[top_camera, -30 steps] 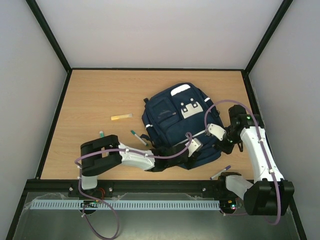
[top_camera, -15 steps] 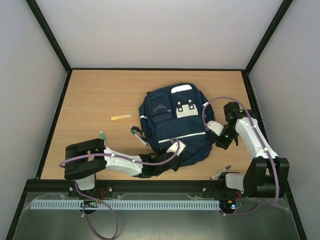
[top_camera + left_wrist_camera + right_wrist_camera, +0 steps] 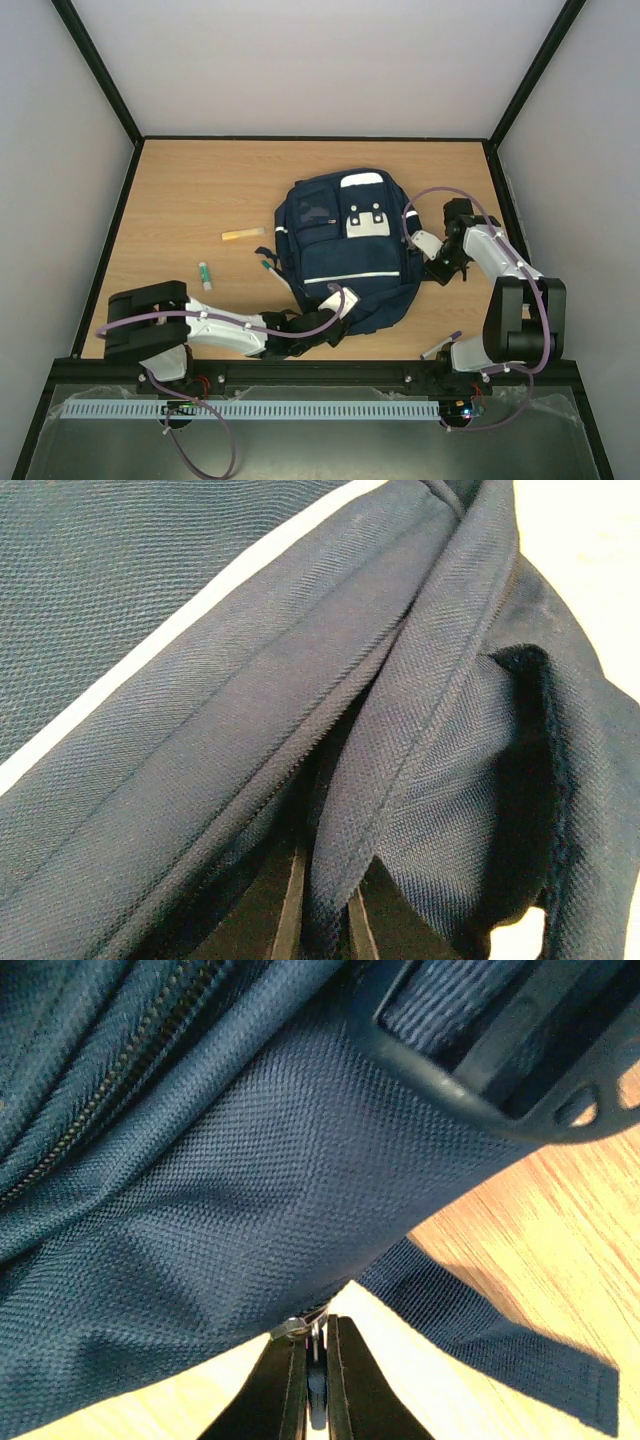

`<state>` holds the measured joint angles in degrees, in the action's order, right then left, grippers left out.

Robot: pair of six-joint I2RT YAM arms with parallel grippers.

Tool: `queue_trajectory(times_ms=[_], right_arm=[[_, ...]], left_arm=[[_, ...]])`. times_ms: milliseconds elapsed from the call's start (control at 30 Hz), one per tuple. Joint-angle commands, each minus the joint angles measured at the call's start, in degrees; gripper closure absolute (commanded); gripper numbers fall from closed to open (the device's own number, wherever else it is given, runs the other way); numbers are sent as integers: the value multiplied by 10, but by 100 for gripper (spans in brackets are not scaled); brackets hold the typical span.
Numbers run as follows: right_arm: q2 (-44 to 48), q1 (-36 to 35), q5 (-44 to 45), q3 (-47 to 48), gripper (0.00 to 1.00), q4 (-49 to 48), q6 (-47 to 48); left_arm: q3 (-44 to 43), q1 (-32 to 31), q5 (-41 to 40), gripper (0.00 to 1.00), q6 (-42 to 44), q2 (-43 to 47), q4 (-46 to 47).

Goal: Pack the student bag
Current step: Zip the student bag at the center of the board.

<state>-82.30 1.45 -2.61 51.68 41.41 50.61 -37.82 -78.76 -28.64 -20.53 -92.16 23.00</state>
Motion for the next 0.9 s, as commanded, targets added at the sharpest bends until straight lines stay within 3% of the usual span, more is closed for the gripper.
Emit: queue_trajectory(times_ms=[0, 67, 133, 233, 400, 533, 767, 867], right_arm=[[15, -5, -22, 5, 99, 0, 24], [43, -21, -45, -11, 99, 28, 35], [83, -45, -60, -29, 99, 54, 43], [144, -77, -77, -48, 99, 85, 41], [192, -108, -104, -53, 99, 135, 24], [212, -111, -101, -65, 99, 149, 29], [184, -101, -51, -85, 99, 106, 30], [136, -73, -50, -65, 99, 85, 33]], left_arm=[[16, 5, 18, 93, 30, 38, -33], [-6, 3, 56, 67, 42, 35, -36], [-31, 1, 72, 49, 50, 25, -30], [-79, 3, 90, 41, 64, -9, -18], [-175, 7, 121, 38, 82, -93, -23], [-233, 17, 117, 46, 75, -148, -47], [-216, 20, 102, 96, 62, -144, -19], [-193, 20, 112, 98, 61, -130, -10]])
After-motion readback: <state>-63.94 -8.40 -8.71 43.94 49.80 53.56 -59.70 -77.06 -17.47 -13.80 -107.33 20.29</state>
